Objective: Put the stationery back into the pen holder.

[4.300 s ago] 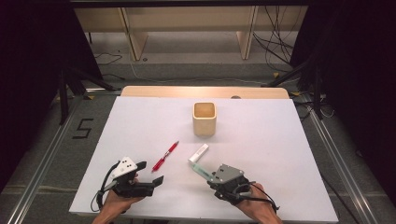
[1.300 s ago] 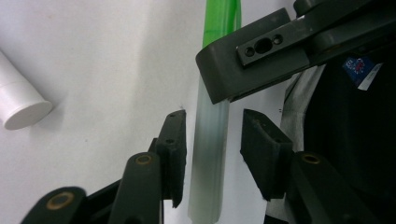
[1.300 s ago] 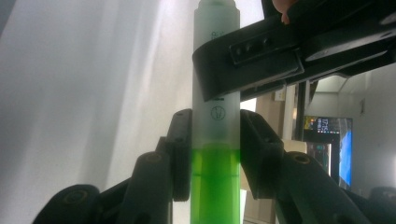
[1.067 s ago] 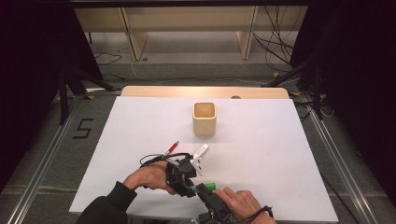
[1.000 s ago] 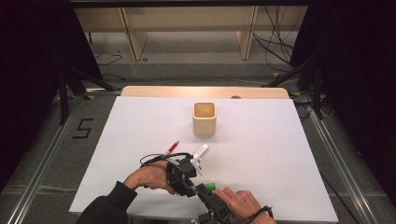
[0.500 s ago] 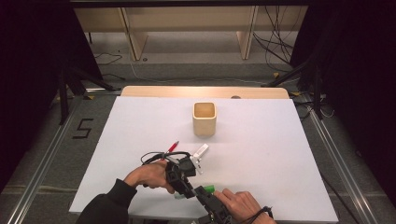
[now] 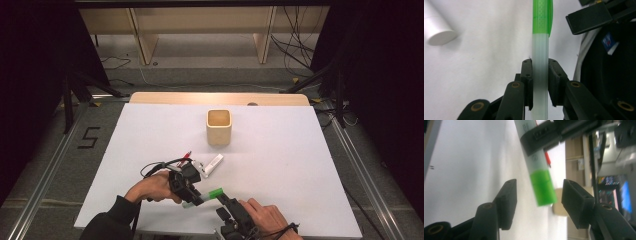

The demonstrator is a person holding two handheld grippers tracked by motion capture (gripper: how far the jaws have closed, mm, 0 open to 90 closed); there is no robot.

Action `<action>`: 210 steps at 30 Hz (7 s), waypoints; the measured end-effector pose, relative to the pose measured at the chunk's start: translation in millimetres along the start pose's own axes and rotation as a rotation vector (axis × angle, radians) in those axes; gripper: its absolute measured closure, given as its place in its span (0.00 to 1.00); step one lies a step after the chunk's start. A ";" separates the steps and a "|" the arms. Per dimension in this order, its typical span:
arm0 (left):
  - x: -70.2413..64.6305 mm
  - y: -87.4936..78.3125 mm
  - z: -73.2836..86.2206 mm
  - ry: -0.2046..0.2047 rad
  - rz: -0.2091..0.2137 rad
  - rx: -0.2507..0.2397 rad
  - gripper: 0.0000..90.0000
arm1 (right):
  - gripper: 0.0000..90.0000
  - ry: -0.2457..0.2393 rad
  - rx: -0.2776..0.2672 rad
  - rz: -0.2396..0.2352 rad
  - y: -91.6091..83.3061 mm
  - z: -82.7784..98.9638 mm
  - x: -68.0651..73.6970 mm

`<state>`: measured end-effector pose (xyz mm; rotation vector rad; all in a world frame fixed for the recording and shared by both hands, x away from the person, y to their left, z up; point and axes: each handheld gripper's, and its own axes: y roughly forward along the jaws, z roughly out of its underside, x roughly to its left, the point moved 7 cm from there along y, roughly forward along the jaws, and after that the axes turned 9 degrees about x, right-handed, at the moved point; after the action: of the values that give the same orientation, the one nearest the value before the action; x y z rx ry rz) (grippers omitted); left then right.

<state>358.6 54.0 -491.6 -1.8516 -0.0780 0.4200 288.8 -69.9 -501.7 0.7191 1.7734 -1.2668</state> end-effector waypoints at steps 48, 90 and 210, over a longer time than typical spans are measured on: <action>57.1 -65.2 -12.3 -0.403 -0.369 -0.750 0.85 | 0.31 1.241 -0.097 -0.404 -8.4 86.9 -40.2; 128.7 -99.8 -106.5 -0.467 -0.466 -0.821 0.85 | 0.27 1.291 -0.133 -0.441 -15.9 91.6 -34.2; 107.0 -40.7 27.5 -0.538 -0.364 -0.276 0.27 | 0.28 1.235 -0.119 -0.481 -12.6 80.5 -26.4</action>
<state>455.9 120.1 -487.1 -1.8916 -0.8613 0.6617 315.2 -149.8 -485.4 1.1842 3.1315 -1.0136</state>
